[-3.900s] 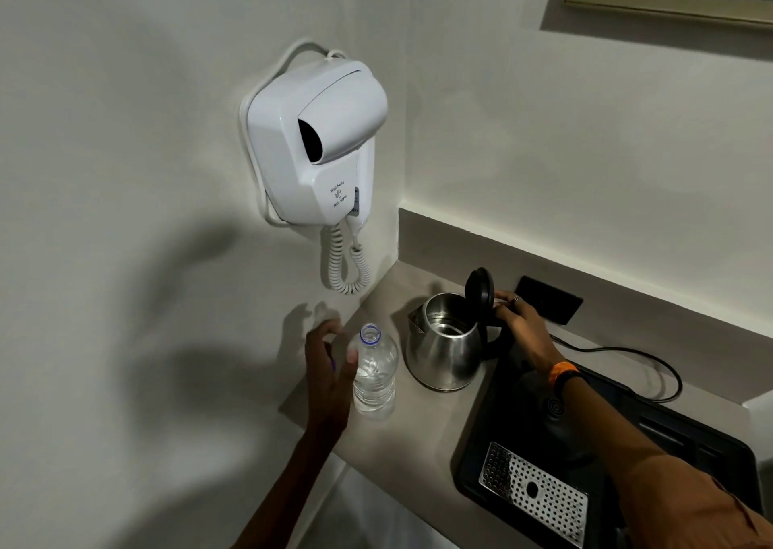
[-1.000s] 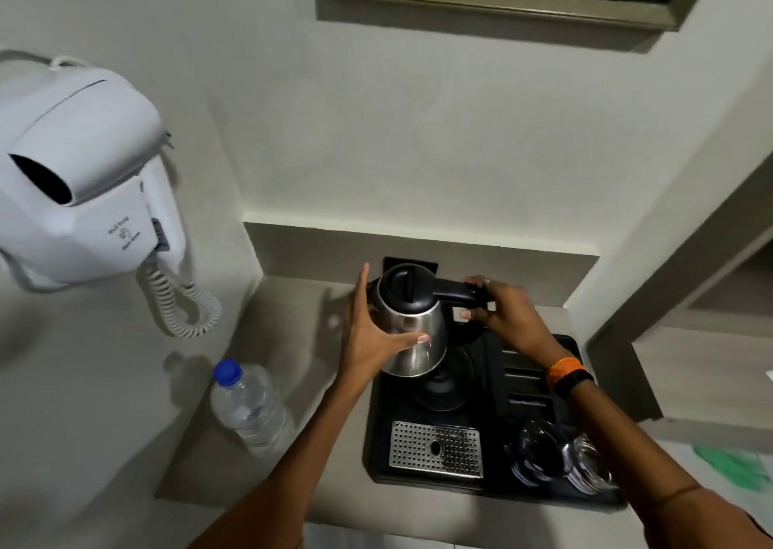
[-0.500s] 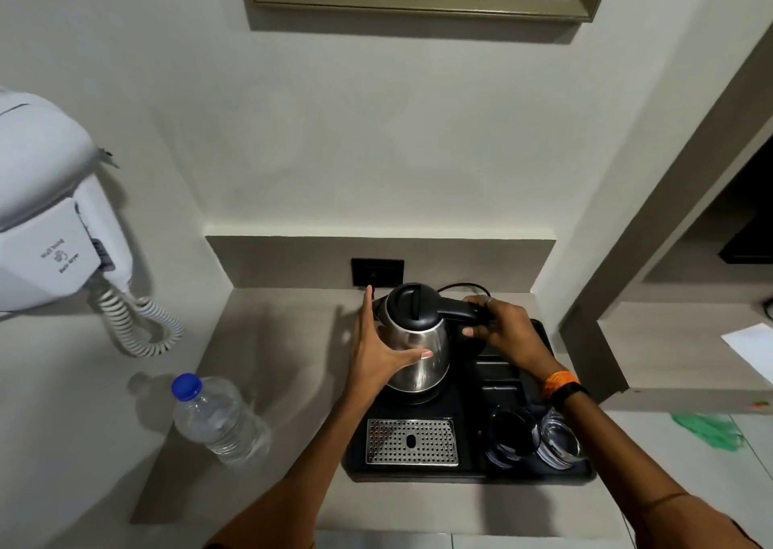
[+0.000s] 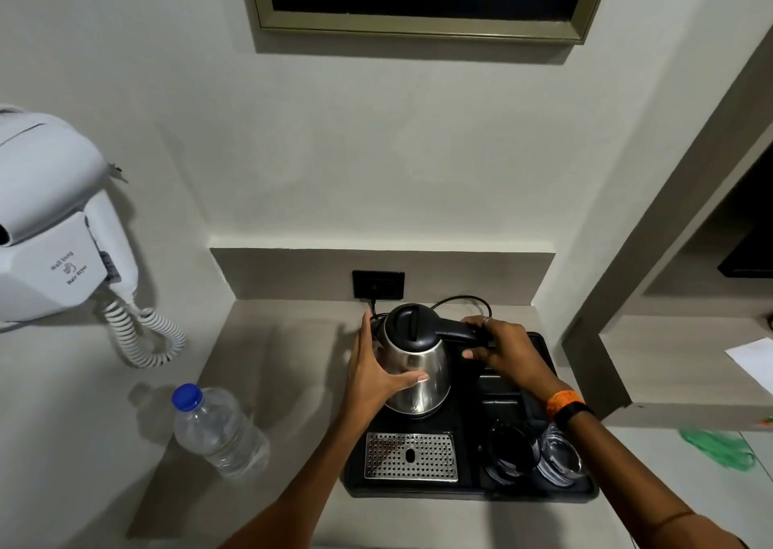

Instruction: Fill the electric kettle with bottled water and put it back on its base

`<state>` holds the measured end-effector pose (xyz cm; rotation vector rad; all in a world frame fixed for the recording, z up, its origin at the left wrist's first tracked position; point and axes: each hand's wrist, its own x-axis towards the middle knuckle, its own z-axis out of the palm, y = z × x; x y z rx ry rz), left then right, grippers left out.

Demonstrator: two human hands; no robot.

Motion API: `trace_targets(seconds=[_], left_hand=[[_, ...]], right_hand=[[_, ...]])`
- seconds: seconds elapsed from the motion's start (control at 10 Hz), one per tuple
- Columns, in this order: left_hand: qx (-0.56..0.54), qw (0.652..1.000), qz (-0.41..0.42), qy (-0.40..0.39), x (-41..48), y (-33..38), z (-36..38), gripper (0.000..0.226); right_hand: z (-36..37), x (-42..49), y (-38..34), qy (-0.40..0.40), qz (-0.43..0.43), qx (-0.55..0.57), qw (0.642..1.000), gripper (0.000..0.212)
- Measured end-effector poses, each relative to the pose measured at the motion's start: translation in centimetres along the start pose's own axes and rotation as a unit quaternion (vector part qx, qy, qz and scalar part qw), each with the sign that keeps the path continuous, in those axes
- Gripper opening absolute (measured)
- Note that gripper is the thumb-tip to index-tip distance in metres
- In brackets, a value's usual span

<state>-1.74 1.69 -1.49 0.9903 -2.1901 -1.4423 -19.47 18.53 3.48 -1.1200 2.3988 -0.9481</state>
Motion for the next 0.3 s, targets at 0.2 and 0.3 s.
trace_targets(seconds=[0.2,0.3], left_hand=[[-0.002,1.0,0.009,0.0,0.21,-0.46,0.36,0.148],[-0.027,0.999,0.027,-0.011,0.39,-0.91,0.32,0.147]], right_hand=[[0.98,-0.16,0.26,0.006,-0.001,-0.005,1.0,0.057],[1.27,-0.16,-0.2,-0.008,0.05,0.086,0.995,0.053]])
